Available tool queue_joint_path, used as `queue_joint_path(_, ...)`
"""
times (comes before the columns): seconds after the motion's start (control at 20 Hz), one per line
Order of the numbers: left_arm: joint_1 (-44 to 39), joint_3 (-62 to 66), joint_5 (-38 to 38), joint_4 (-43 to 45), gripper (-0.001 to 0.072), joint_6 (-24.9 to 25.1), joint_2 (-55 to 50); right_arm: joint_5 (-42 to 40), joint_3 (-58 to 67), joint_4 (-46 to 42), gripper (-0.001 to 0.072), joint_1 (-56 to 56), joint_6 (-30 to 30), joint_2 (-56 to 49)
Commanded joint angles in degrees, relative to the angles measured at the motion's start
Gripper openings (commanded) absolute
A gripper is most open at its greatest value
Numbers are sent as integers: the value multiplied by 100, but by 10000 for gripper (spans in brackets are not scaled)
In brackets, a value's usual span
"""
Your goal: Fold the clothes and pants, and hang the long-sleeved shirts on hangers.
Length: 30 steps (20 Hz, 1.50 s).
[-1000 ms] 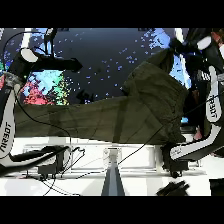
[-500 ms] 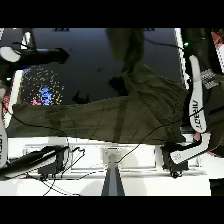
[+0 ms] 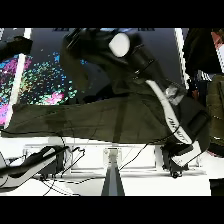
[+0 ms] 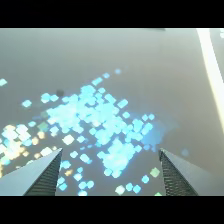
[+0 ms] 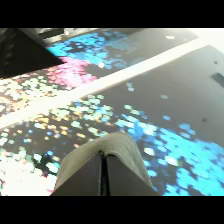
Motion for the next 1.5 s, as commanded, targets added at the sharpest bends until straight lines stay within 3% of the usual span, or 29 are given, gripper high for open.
queue_joint_path(0.0, 120, 0, 13, 0, 696, -17, 48, -907, -11, -31, 113, 345, -63, -496)
queue_joint_path(0.05, 120, 0, 15, 2, 696, -20, 50, -1115, -11, -31, 336, 337, -63, -682)
queue_joint_path(0.1, 120, 0, 15, 2, 696, -20, 50, -1182, -11, -46, 445, 297, -63, -824)
queue_joint_path(0.35, 125, -7, -138, 42, 693, -81, 17, -833, 9, -562, 450, -157, -61, -894)
queue_joint_path(0.4, 122, -7, -361, 236, 688, -398, -17, -678, 46, -664, 448, -348, -59, -870)
queue_joint_path(0.55, 125, -11, -1561, 1412, 688, -1237, -219, 293, 61, -750, 442, -1049, -59, -719)
queue_joint_path(0.7, 125, -13, -2859, 2380, 688, -1318, -627, 1591, 61, -739, 442, -1843, -57, -608)
queue_joint_path(0.8, 120, -20, -3401, 2450, 688, -1200, -1014, 2361, 59, -726, 441, -2271, -52, -608)
queue_joint_path(1.1, 72, -17, -3427, 2455, 691, -149, -2245, 3392, 59, -721, 441, -2905, 142, -610)
queue_joint_path(1.3, 55, -17, -2651, 2551, 687, 57, -2645, 3386, 59, -721, 441, -2916, 140, -610)
queue_joint_path(1.35, 44, -15, -2472, 2540, 656, 57, -2699, 3386, 59, -726, 441, -2916, 140, -610)
queue_joint_path(1.45, -11, -17, -2376, 2564, 490, 109, -2802, 3388, 59, -802, 441, -2922, 140, -608)
